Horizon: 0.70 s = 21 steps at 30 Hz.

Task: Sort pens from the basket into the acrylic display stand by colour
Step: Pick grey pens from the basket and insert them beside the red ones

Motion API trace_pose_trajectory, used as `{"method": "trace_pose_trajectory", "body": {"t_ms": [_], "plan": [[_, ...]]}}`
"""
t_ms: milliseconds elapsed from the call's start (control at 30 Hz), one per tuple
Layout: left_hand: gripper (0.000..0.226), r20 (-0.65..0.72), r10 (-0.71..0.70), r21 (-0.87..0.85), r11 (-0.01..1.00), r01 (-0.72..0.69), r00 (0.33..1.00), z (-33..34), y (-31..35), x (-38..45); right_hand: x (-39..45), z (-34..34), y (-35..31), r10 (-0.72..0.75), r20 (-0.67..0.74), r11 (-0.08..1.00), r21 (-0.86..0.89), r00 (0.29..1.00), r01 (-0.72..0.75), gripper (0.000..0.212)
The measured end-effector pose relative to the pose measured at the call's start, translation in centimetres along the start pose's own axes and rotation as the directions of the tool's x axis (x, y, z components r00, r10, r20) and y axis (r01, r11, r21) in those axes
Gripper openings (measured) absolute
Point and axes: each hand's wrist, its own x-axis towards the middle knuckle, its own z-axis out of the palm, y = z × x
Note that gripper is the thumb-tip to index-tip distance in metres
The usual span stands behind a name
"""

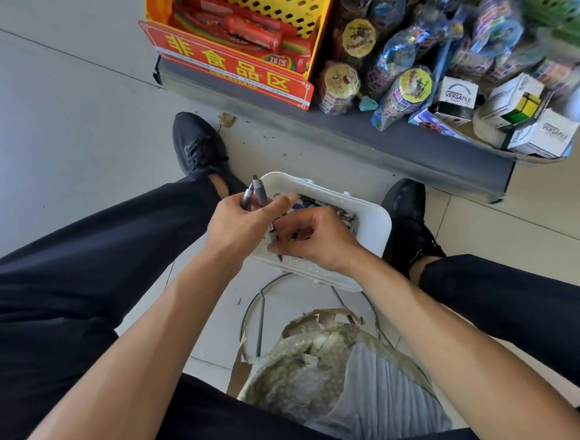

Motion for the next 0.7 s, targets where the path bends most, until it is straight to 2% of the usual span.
{"method": "trace_pose_trajectory", "body": {"t_ms": [100, 233, 433, 500, 567, 700], "plan": [[0.035, -0.067, 0.041, 0.019, 0.999, -0.04, 0.997, 0.1, 0.0, 0.2, -0.5, 1.4, -1.0, 0.03, -0.037, 0.998, 0.056, 0.999, -0.028, 0.033], [0.05, -0.145, 0.086, -0.032, 0.995, -0.092, 0.986, 0.2, 0.1, 0.5, -0.7, 2.4, -1.0, 0.05, -0.065, 0.995, 0.084, 0.997, -0.044, 0.043], [0.054, -0.065, 0.13, -0.087, 0.987, -0.136, 0.989, 0.1, -0.5, 0.6, -0.1, 0.9, 0.7, 0.072, 0.175, 0.983, 0.157, 0.982, -0.1, 0.024], [0.054, -0.105, 0.128, -0.054, 0.989, -0.135, 0.986, 0.0, -0.6, 0.8, 1.0, -0.1, 1.8, 0.115, 0.146, 0.99, 0.058, 0.983, -0.125, 0.018], [0.053, -0.164, 0.103, -0.038, 0.993, -0.11, 0.981, -0.3, -0.5, 1.2, 2.4, -0.9, 3.5, 0.146, 0.033, 0.979, -0.145, 0.989, -0.14, 0.012], [0.048, -0.156, 0.029, -0.198, 0.978, -0.06, 0.987, -0.7, -0.5, 1.7, 4.6, -2.0, 7.2, 0.142, -0.164, 0.894, -0.402, 0.976, -0.198, 0.02]]}}
